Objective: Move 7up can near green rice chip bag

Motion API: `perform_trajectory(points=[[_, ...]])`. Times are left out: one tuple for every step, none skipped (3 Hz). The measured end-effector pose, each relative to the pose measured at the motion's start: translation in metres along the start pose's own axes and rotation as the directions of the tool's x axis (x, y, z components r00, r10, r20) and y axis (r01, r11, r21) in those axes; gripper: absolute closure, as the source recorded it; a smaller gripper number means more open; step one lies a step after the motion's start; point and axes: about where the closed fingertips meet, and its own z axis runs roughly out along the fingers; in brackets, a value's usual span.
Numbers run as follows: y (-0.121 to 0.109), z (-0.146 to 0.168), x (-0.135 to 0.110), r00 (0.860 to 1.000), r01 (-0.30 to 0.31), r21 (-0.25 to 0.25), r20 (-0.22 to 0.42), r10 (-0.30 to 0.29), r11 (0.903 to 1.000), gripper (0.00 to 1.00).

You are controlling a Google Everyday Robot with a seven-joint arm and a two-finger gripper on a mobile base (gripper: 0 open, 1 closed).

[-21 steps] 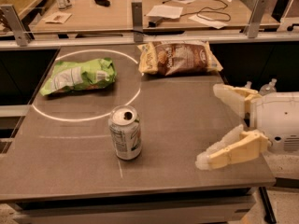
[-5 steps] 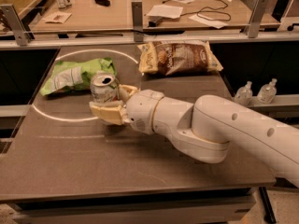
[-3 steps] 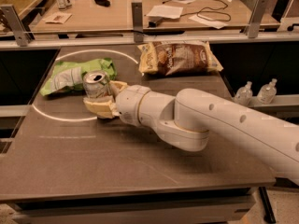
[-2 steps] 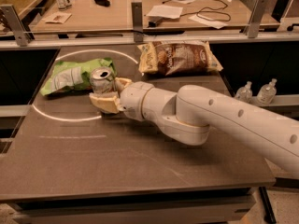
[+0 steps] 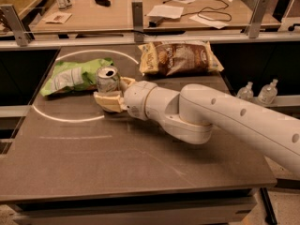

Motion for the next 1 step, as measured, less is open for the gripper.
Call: perform_trajectory(points=[[0.0000, -0.0001, -0.0003, 1.000, 0.000, 0.000, 0.000, 0.000, 1.0000, 0.84]])
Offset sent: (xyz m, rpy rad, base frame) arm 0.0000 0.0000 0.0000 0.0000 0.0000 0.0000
